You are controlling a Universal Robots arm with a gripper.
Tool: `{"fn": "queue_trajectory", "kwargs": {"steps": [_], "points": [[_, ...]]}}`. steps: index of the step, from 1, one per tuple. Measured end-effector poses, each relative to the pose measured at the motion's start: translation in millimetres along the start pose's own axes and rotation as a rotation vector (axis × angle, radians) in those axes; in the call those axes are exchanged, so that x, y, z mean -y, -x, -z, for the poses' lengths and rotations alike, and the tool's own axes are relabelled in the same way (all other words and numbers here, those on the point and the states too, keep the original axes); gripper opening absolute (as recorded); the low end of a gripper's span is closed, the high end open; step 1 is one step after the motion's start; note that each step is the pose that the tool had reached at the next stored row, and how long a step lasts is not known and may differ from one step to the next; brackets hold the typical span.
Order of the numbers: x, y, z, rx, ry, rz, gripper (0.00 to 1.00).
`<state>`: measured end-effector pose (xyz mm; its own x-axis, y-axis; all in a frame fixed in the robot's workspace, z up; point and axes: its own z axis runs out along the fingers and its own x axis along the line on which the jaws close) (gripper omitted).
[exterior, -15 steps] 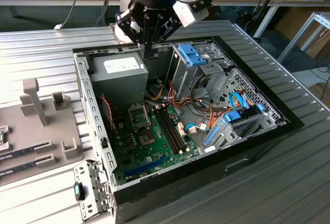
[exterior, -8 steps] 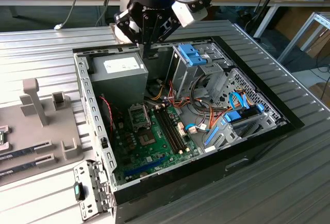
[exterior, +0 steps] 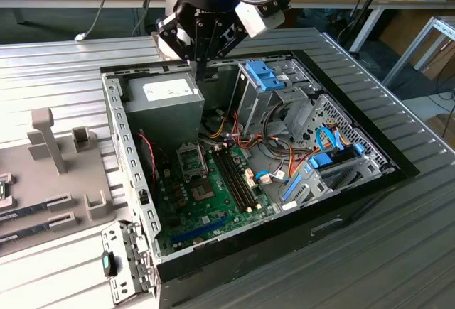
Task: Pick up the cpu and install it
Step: 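Reach for the cpu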
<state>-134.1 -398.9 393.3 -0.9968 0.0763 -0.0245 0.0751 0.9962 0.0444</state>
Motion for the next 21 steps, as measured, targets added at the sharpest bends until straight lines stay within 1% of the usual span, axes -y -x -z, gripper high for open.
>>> {"fn": "queue_trajectory", "kwargs": {"steps": [21], "points": [[0.6,-7.2,0.2,-0.0001,-0.0001,0.0,0.11]]}}
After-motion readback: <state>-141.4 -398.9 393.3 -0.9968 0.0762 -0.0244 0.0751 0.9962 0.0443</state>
